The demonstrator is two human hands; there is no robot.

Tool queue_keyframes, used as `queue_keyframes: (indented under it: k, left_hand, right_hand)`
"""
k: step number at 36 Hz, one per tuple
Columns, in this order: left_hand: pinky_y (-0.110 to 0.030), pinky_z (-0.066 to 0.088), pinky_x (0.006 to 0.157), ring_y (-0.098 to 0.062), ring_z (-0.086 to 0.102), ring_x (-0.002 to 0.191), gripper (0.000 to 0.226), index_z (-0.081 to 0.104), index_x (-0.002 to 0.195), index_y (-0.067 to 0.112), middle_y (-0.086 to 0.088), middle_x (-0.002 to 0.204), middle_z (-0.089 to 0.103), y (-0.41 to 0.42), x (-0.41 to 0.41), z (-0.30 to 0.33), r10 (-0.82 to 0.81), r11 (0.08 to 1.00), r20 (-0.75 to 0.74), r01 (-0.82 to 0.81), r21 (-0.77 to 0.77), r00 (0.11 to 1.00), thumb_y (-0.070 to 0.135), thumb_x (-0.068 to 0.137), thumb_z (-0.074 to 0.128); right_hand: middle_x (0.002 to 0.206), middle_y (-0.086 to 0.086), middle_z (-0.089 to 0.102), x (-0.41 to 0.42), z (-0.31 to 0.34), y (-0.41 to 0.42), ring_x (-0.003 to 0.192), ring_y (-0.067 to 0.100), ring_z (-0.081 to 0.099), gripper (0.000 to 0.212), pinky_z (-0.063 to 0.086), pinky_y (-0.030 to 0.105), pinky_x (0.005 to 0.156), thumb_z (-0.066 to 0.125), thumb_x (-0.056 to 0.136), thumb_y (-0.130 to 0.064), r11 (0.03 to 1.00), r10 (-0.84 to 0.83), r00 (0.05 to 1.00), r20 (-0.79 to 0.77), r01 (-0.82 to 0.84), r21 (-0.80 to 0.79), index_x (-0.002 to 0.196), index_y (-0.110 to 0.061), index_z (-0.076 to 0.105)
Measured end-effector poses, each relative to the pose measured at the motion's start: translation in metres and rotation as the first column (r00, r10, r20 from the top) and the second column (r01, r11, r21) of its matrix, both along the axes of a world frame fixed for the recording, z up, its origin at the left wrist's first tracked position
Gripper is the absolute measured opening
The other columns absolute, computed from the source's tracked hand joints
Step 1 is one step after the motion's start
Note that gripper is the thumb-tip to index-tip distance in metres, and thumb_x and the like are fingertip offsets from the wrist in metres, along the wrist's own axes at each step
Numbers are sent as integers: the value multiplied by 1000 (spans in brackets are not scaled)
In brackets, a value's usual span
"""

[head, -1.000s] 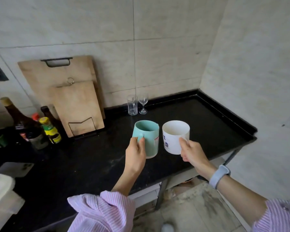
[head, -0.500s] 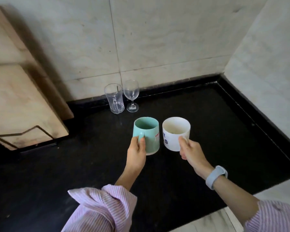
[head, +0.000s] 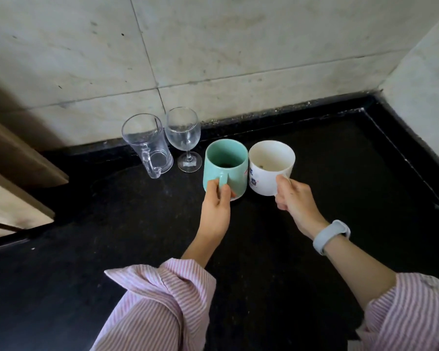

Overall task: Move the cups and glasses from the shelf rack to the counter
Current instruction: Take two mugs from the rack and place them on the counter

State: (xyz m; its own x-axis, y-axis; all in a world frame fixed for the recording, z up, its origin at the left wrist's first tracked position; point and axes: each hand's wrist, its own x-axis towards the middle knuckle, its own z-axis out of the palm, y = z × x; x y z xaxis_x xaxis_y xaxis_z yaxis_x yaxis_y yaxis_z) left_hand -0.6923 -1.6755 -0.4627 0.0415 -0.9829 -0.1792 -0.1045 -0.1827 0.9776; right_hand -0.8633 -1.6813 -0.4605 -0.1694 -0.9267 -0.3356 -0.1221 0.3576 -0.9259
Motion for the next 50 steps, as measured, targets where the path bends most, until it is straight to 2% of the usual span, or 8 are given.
queue_keyframes:
  k: [12, 20, 24, 29, 31, 38, 44, 50]
  left_hand:
    - [-45, 47, 81, -21, 52, 84, 11, 46, 91, 19, 10, 86, 59, -49, -8, -19, 13, 1000, 18, -14, 8, 1000, 13, 96, 38]
    - [-8, 37, 55, -11, 49, 64, 11, 52, 96, 5, -4, 88, 66, -60, -7, -22, 88, 993, 214, -68, -101, 973, 13, 94, 44]
    - [-18, 32, 55, -24, 51, 69, 16, 57, 89, -1, -18, 81, 61, -59, -11, -21, 197, 976, 322, -155, -154, 926, 13, 91, 49]
    - [-21, 35, 74, -18, 48, 83, 22, 60, 97, 1, -10, 95, 51, -60, -14, -15, 198, 980, 439, -173, -96, 876, 20, 91, 53]
    - [-29, 40, 76, -23, 52, 86, 21, 59, 93, 2, -10, 94, 53, -60, -12, -12, 163, 987, 452, -151, -64, 877, 22, 90, 53]
    - [-46, 44, 95, -25, 49, 113, 43, 45, 125, 11, -10, 126, 50, -35, 8, 6, 50, 998, 526, -55, -5, 849, 33, 89, 53]
    - [-44, 35, 100, -23, 43, 123, 44, 44, 128, 17, -3, 134, 47, 17, 66, 30, 38, 995, 766, 48, -90, 641, 31, 88, 54]
    - [-41, 31, 106, -20, 42, 128, 44, 44, 130, 17, -2, 135, 50, 105, 167, 62, 178, 981, 876, -150, -123, 447, 31, 89, 50]
  right_hand:
    - [60, 1, 41, 1, -10, -62, 63, 16, 41, 38, 43, 32, 68, 40, 89, -23, 998, 55, 997, -58, -55, -5, 52, -16, 37]
    - [72, 0, 46, 4, -17, -79, 74, 15, 48, 33, 49, 39, 77, 38, 92, -22, 998, 60, 988, -140, -63, -20, 61, -12, 45]
    - [74, 1, 49, 4, -18, -81, 80, 18, 50, 31, 46, 39, 80, 36, 94, -26, 995, 85, 976, -199, -93, -30, 73, -8, 49]
    - [82, 8, 50, 4, -13, -83, 78, 22, 48, 37, 40, 32, 67, 33, 96, -33, 988, 142, 934, -327, -154, -12, 87, -2, 51]
    - [94, 12, 52, 4, -10, -82, 92, 27, 51, 39, 42, 36, 78, 34, 96, -35, 988, 143, 914, -381, -153, 4, 100, 0, 52]
    - [115, 12, 53, 19, 6, -31, 108, 24, 49, 24, 42, 31, 84, 51, 90, -23, 970, -112, 801, -589, -40, -239, 110, -9, 50]
    - [118, 13, 58, 72, 36, 13, 115, 29, 50, 37, 43, 41, 91, 55, 85, -10, 876, -34, 678, -735, -334, -348, 122, -9, 49]
    - [144, 7, 44, 179, 67, 50, 137, 26, 30, 46, 25, 49, 113, 41, 93, -28, 641, 322, 400, -858, -759, -113, 136, -13, 40]
